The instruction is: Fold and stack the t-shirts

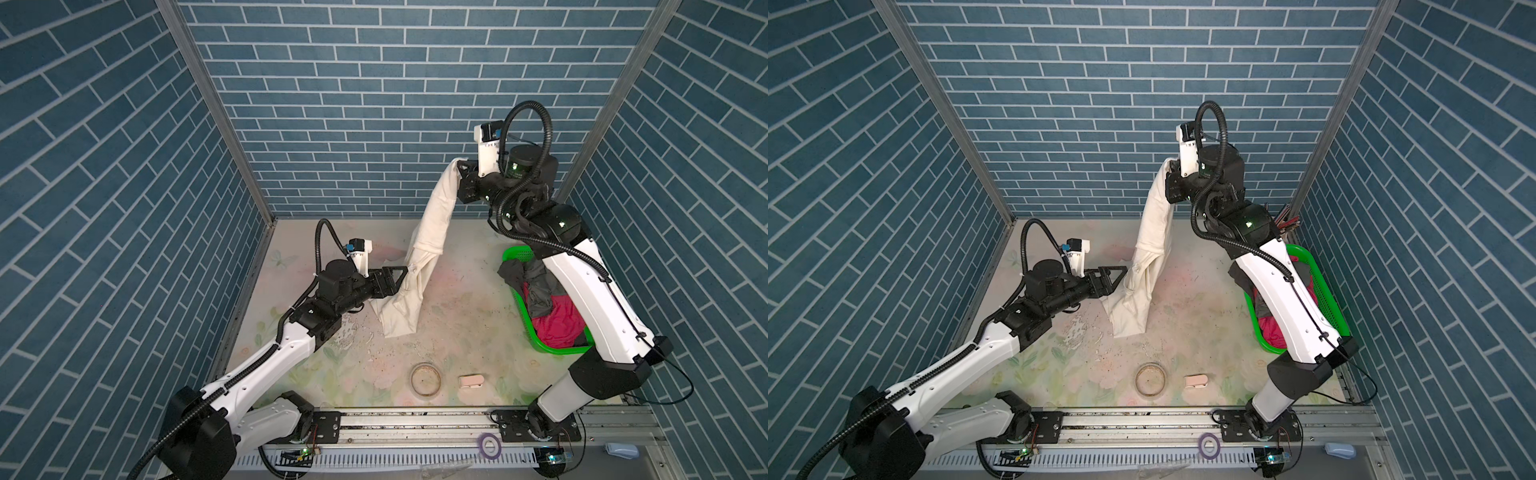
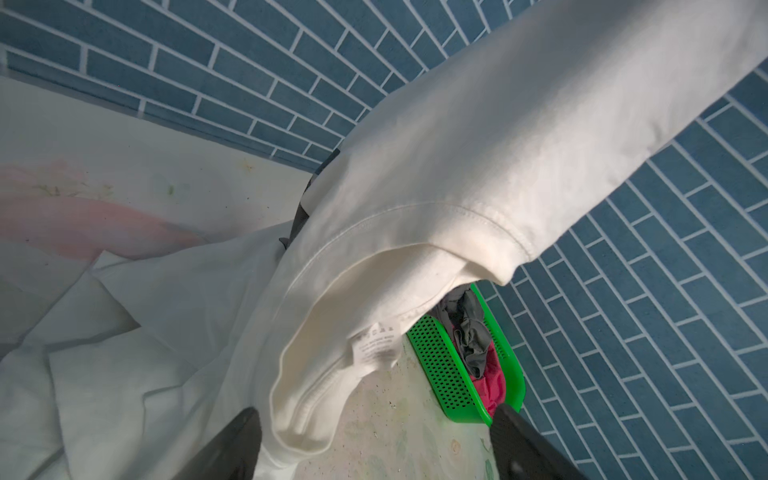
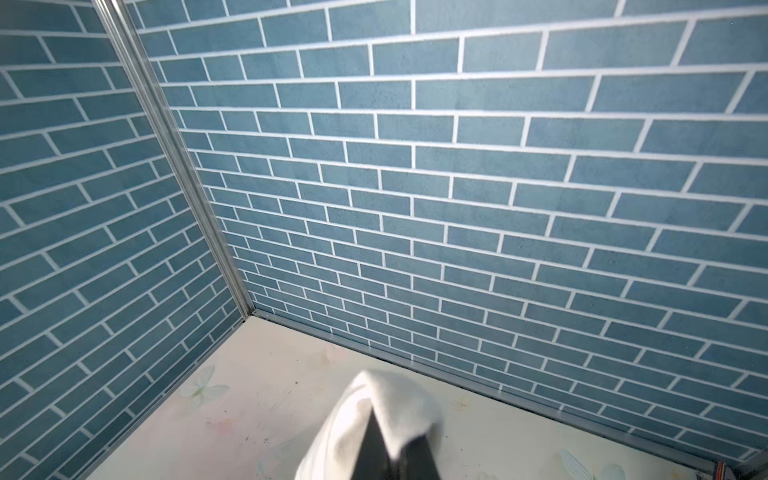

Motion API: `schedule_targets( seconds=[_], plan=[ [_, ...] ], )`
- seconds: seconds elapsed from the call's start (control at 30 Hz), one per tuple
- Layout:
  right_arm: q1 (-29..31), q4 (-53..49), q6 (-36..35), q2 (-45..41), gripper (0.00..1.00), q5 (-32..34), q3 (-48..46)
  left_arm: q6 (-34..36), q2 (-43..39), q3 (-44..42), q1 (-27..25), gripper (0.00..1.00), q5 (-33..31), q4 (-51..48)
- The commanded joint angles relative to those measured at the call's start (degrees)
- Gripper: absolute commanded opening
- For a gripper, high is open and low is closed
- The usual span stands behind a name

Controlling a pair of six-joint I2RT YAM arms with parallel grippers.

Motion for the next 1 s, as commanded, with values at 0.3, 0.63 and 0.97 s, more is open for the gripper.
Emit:
schedule_targets(
  seconds=[0.3, 0.63, 0.97],
  plan=[
    [0.36, 0.46, 1.85, 8.88, 0.0, -8.84, 14.82, 4.71, -3.0, 3.57, -1.5, 0.88, -3.82, -1.84],
    [7.58, 6.24, 11.13, 22.49, 0.0, -16.01, -6.07, 1.26, -9.3, 1.17, 15.18, 0.88, -2.35, -12.97],
    [8.51, 13.84, 16.21, 20.12, 0.15, -21.55, -30.41, -3.47, -11.34, -7.43, 25.13, 0.88, 5.2, -9.51]
  ],
)
